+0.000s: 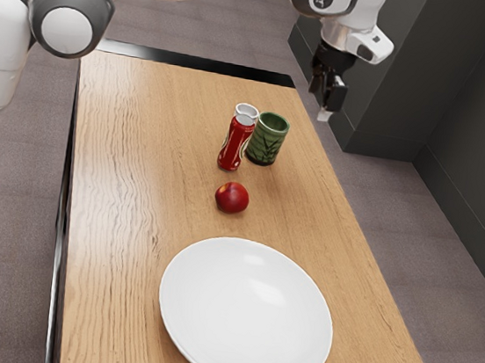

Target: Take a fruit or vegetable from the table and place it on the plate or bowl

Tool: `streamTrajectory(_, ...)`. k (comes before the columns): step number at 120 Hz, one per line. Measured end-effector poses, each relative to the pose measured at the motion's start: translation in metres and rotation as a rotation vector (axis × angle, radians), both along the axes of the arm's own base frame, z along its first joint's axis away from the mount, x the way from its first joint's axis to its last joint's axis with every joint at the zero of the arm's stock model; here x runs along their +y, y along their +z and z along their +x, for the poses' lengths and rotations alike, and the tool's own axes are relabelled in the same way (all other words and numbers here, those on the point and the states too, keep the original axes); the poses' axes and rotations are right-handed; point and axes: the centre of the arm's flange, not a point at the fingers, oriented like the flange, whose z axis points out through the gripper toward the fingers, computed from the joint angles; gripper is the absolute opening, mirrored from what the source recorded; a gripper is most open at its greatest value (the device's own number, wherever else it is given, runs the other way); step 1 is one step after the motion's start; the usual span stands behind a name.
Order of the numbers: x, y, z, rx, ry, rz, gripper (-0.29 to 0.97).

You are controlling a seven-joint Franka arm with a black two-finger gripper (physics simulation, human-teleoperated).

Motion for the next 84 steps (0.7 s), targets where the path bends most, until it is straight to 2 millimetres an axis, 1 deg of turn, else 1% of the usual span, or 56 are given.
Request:
streamTrajectory(7, -0.002, 0.001, -0.002, 0.01, 0.009, 0.004, 0.68)
streamTrajectory(15, -0.016, 0.0, -0.002, 0.021, -0.002, 0.012, 0.68)
streamTrajectory(18, -0.019, -0.003, -0.001, 0.028, -0.001, 0.011, 0.68)
streamTrajectory(25, -0.021, -0.018, 0.006, 0.055, 0.014, 0.001, 0.68)
streamTrajectory(37, -0.044, -0.028, 0.009, 0.073, 0.022, -0.013, 0.68)
streamTrajectory(42, -0.049, -0.03, 0.009, 0.077, 0.033, -0.017, 0.68)
streamTrajectory(63, -0.056, -0.036, 0.007, 0.097, 0.102, -0.018, 0.68)
streamTrajectory(84, -0.06, -0.033, -0.003, 0.129, 0.192, -0.017, 0.68)
